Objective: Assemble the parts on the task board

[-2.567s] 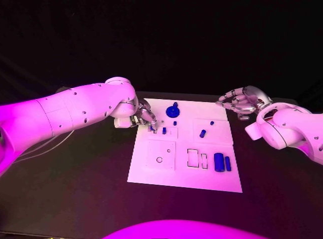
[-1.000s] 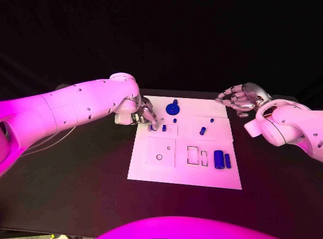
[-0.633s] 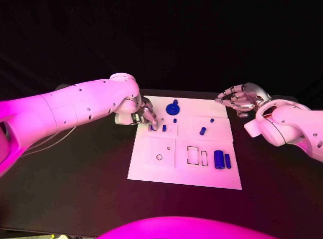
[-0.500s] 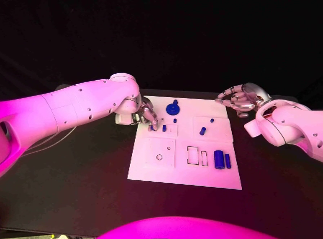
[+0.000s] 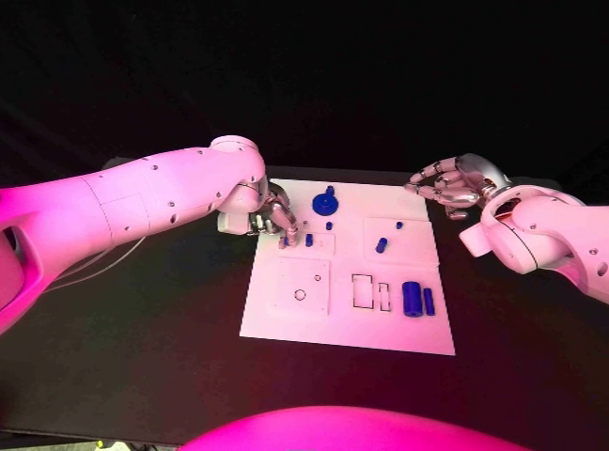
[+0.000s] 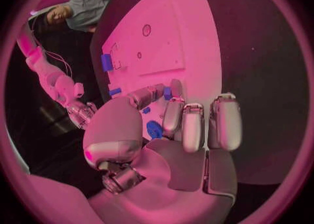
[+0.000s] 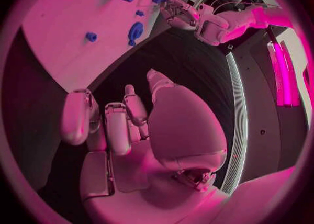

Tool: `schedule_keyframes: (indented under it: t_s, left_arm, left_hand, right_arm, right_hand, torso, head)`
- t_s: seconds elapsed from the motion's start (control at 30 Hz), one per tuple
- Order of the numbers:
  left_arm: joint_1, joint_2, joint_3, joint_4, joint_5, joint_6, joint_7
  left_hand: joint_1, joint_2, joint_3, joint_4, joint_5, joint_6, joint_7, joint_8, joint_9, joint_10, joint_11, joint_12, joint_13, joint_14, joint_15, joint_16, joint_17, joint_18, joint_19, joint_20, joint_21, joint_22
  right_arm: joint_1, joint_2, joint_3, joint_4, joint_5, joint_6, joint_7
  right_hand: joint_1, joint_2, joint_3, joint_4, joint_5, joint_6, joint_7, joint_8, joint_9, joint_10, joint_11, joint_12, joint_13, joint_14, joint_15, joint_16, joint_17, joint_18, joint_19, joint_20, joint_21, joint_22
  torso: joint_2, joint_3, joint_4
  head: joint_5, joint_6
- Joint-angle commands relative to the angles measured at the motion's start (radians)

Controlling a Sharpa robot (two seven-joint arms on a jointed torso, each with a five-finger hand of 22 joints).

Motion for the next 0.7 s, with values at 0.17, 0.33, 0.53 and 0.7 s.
schedule_keyframes:
  t_s: [0.17, 0.33, 0.53, 0.7]
  left_arm:
    - [-0.002, 0.006, -0.004, -0.001, 0.006, 0.004, -0.006]
    - [-0.002, 0.008, -0.004, -0.004, 0.012, -0.027, -0.012]
    - [-0.002, 0.009, -0.004, -0.009, 0.018, -0.066, -0.02]
    - [-0.002, 0.012, -0.004, -0.015, 0.03, -0.067, -0.021]
  left_hand:
    - [0.024, 0.028, 0.107, -0.031, 0.123, 0.066, -0.048, 0.02, 0.028, 0.063, -0.021, 0.015, 0.022, 0.114, -0.01, 0.018, 0.279, -0.035, 0.033, -0.001, 0.014, 0.112]
    - [0.014, 0.035, 0.084, -0.014, 0.118, 0.075, -0.049, 0.018, 0.029, 0.068, -0.021, 0.018, 0.03, 0.114, -0.009, 0.018, 0.279, -0.035, 0.032, -0.001, 0.013, 0.111]
    - [0.008, 0.041, 0.07, -0.003, 0.11, 0.073, -0.048, 0.015, 0.029, 0.063, -0.021, 0.01, 0.019, 0.114, -0.01, 0.018, 0.279, -0.033, 0.028, -0.001, 0.009, 0.106]
    - [0.009, 0.046, 0.066, 0.0, 0.104, 0.07, -0.048, 0.013, 0.029, 0.06, -0.021, 0.006, 0.014, 0.114, -0.01, 0.018, 0.279, -0.032, 0.026, -0.002, 0.006, 0.103]
  right_arm:
    - [-0.001, 0.002, 0.0, -0.001, -0.001, 0.003, 0.003]
    - [-0.001, 0.002, 0.0, -0.001, -0.001, 0.003, 0.003]
    - [-0.001, 0.002, 0.0, -0.001, -0.001, 0.002, 0.004]
    - [-0.001, 0.002, 0.0, -0.001, -0.001, 0.003, 0.004]
  right_hand:
    - [-0.043, -0.001, 0.046, 0.006, 0.022, -0.009, -0.002, 0.023, -0.005, -0.009, -0.007, -0.007, -0.001, 0.055, -0.004, -0.006, 0.074, 0.019, -0.007, -0.008, -0.018, 0.087]
    - [-0.043, -0.001, 0.046, 0.006, 0.022, -0.009, -0.002, 0.023, -0.005, -0.009, -0.007, -0.007, -0.001, 0.055, -0.004, -0.006, 0.074, 0.019, -0.007, -0.008, -0.018, 0.087]
    - [-0.043, -0.001, 0.046, 0.006, 0.022, -0.009, -0.002, 0.023, -0.005, -0.009, -0.007, -0.007, -0.001, 0.055, -0.004, -0.006, 0.074, 0.019, -0.007, -0.008, -0.018, 0.087]
    - [-0.043, -0.001, 0.046, 0.006, 0.022, -0.009, -0.002, 0.023, -0.005, -0.009, -0.007, -0.007, -0.001, 0.055, -0.004, -0.006, 0.074, 0.019, -0.007, -0.008, -0.018, 0.087]
  torso:
    - [0.0, 0.0006, 0.0008]
    - [0.0, -0.0001, 0.0003]
    - [0.0, -0.0002, 0.0]
    - [0.0, -0.0006, 0.0003]
  head:
    - [0.0, -0.001]
    - [0.0, -0.001]
    - [-0.001, 0.002]
    - [-0.002, 0.003]
